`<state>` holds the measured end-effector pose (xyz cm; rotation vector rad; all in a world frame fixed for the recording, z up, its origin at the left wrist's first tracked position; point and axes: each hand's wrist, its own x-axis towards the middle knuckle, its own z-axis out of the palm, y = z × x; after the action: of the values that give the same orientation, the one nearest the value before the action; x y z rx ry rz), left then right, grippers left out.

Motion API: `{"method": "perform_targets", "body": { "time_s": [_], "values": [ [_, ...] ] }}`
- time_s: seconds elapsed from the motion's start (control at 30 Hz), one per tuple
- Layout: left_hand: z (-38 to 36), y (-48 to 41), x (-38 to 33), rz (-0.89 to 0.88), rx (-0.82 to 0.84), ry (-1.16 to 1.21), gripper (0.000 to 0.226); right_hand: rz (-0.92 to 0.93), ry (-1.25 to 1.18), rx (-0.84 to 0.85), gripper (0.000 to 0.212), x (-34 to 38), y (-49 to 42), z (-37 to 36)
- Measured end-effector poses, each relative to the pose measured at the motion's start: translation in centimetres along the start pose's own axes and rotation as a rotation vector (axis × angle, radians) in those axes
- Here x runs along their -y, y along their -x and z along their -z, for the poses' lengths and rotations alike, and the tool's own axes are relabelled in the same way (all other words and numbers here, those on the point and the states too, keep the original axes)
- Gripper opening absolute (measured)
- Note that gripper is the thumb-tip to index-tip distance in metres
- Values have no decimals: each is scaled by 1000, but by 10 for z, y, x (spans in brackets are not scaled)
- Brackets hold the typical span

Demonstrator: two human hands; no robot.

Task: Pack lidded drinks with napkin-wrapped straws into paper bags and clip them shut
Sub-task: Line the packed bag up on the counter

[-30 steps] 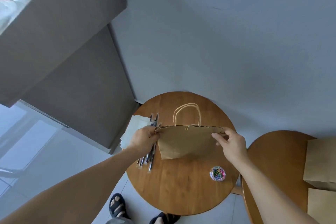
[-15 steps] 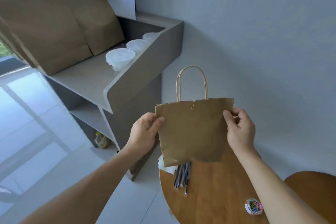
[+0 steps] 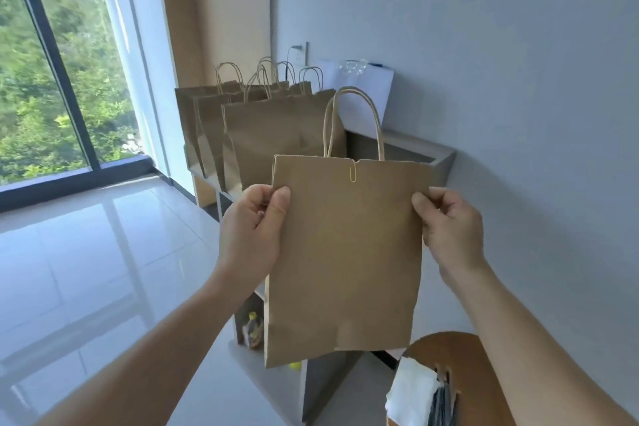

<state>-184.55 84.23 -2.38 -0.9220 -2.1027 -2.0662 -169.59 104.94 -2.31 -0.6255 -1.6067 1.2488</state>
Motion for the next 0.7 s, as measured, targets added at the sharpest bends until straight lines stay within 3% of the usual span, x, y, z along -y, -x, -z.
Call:
{"method": "perform_targets", "body": {
  "time_s": [0.13,0.3,0.7],
  "values": [
    [32,-44,-7,-116,-180,-56,26,-5,-36,98,11,26,-24,-59],
    [44,-101,-7,-184,-280,-132,26,-10,-50,180,9,41,-85,-120],
    [-39,-258,51,-235,-210,-400,32,1,76,364,4,-24,-300,-180]
  ]
}}
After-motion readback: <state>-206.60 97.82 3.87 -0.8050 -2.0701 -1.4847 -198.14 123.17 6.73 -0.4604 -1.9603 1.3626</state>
